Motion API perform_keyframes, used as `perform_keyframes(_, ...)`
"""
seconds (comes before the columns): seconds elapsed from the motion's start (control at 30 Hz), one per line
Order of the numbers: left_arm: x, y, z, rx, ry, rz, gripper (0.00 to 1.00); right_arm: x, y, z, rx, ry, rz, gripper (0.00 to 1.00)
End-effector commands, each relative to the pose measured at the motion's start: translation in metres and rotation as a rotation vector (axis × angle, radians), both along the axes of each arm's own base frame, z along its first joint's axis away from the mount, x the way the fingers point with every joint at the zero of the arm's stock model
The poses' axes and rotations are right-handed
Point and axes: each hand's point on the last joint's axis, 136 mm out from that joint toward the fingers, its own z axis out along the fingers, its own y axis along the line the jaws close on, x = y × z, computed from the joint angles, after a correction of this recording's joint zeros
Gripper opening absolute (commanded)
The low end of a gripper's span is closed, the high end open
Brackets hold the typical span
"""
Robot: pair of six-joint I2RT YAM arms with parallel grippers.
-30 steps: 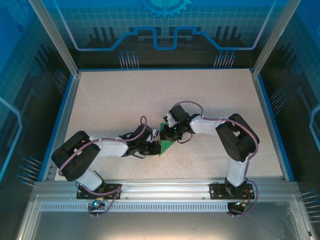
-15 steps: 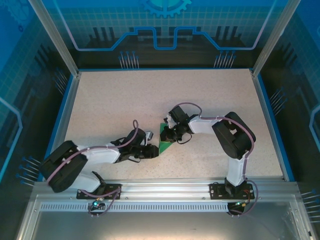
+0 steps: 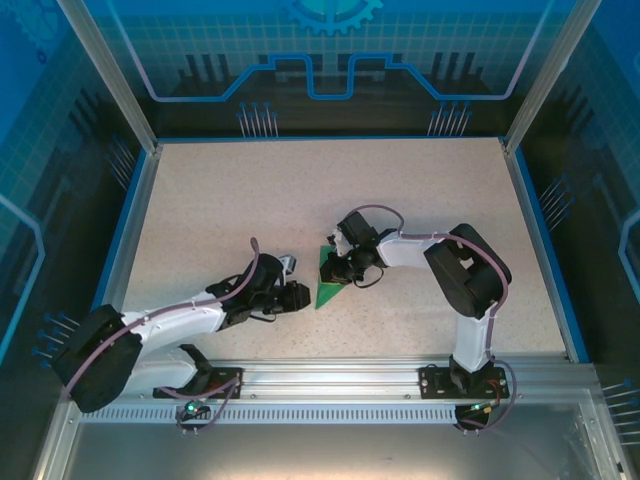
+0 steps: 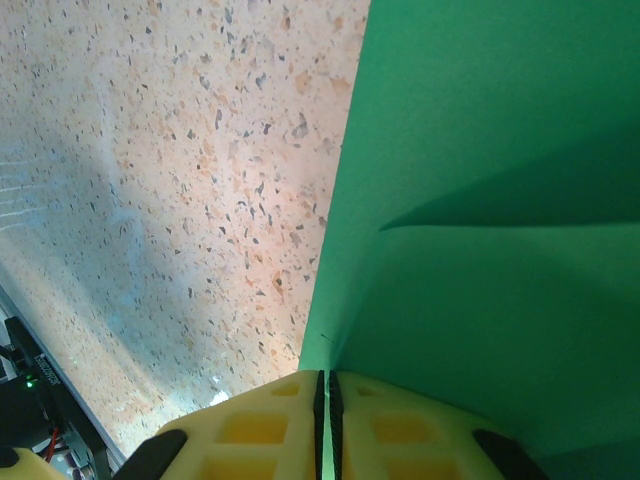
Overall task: Fold a paper plane with a square sheet of paper (pick it up from the middle)
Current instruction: Fourth fold the wing at the center of the table.
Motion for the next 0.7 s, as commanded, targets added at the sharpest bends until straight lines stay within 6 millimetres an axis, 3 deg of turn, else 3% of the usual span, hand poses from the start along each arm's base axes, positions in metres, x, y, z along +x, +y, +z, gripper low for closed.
perform_keyframes(0.0,0.01,-0.007,0.007,-0.005,0.006,0.009,0.23,0.003,-0.001,-0.004,0.015,0.008,-0.011,0.14)
perform_keyframes(0.27,0.018,-0.036,0.007,-0.092,0.027,-0.061,0.25,0.004,0.001,-0.001,0.026,0.008,-0.013,0.14)
perform_keyframes(0.5,0.02,-0.043,-0.008,-0.071,0.049,-0.103,0.22,0.006,0.003,0.001,0.04,0.011,-0.011,0.14)
perform_keyframes(0.67,0.02,-0.037,-0.029,-0.022,0.084,-0.077,0.19,0.006,0.004,0.003,0.045,0.011,-0.009,0.14)
